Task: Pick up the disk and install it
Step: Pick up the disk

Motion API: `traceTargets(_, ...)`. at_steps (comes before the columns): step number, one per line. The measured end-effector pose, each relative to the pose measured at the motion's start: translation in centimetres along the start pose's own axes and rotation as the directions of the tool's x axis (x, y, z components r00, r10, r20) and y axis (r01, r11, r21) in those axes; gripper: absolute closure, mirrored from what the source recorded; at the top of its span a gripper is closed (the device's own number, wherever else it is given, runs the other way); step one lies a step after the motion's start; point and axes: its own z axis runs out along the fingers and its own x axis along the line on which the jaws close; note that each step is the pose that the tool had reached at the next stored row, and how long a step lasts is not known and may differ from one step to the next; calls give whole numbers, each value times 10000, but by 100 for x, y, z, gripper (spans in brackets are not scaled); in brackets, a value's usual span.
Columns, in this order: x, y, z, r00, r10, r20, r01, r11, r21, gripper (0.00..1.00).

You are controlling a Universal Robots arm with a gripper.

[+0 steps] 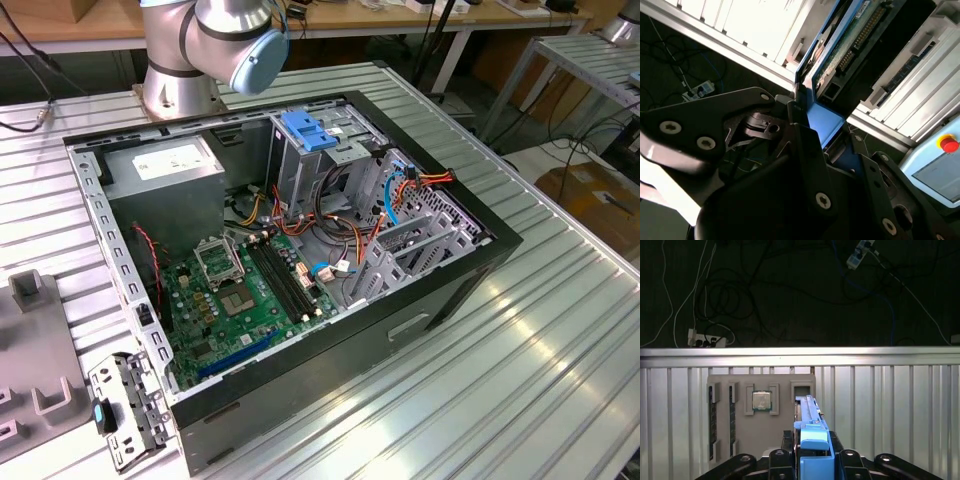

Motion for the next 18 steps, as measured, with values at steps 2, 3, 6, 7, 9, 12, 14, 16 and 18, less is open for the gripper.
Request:
traceTargets(2,0,0,-10,10000,0,0,0,10000,0,63)
traceTargets(3,0,0,-15,10000,0,0,0,10000,0,63)
traceTargets(6,0,0,-47,10000,0,1,0,10000,-2,63)
traceTargets(7,0,0,-52,10000,0,0,0,10000,-3,63)
traceTargets(9,0,0,-65,10000,0,0,0,10000,-4,63)
traceTargets(12,-1,0,-85,10000,0,0,0,10000,-6,63)
traceTargets(14,-1,0,-101,10000,0,0,0,10000,-8,63)
traceTargets(16,-1,0,-116,10000,0,0,0,10000,-9,63)
traceTargets(18,-1,0,-132,10000,0,0,0,10000,-11,63)
